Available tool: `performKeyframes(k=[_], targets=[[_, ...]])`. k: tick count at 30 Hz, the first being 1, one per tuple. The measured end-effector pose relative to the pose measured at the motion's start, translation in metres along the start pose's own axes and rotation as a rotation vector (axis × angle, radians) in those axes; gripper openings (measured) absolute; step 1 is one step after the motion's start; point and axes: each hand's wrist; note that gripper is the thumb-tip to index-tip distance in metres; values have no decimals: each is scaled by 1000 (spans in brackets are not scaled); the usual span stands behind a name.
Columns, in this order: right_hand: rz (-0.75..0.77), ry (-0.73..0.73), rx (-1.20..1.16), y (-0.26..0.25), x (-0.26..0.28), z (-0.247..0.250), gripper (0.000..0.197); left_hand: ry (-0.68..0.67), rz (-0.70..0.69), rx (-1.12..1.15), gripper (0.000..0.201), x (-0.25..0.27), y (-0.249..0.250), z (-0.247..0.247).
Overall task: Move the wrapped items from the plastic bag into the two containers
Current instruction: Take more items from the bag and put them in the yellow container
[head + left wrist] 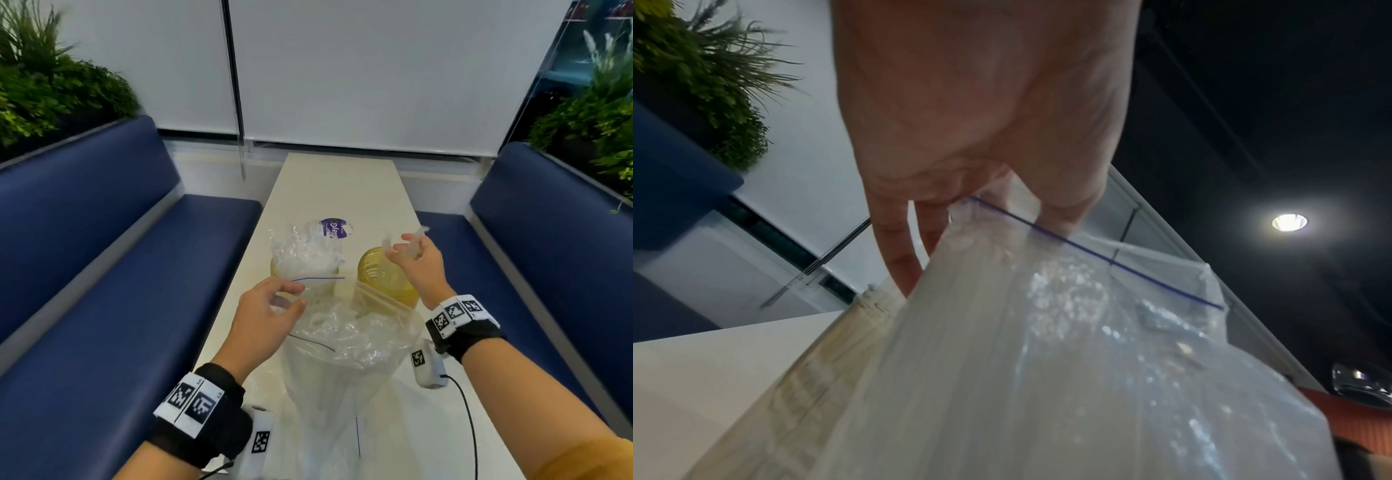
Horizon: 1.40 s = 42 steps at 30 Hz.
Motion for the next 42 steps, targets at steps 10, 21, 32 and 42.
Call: performKeyframes(k=[10, 21, 32, 42], targets=[[725, 156, 440, -108, 66, -3, 15, -138, 56, 95, 47, 0, 1, 13], [548, -990, 936, -99, 136, -55, 73, -114, 138, 261, 47, 9, -1, 20], [920, -710, 1329, -93, 154, -87, 32, -98, 305, 510, 45, 10, 2, 19], [862, -658, 1347, -96, 143, -90, 32, -81, 248, 375, 44, 10, -1, 18]])
Point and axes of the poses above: each hand's wrist, its own x-axis away from the middle knuckle, its own z-axis out of the back of the hand, y = z × x, and after that the axes turned 2 degrees about -z, right-handed
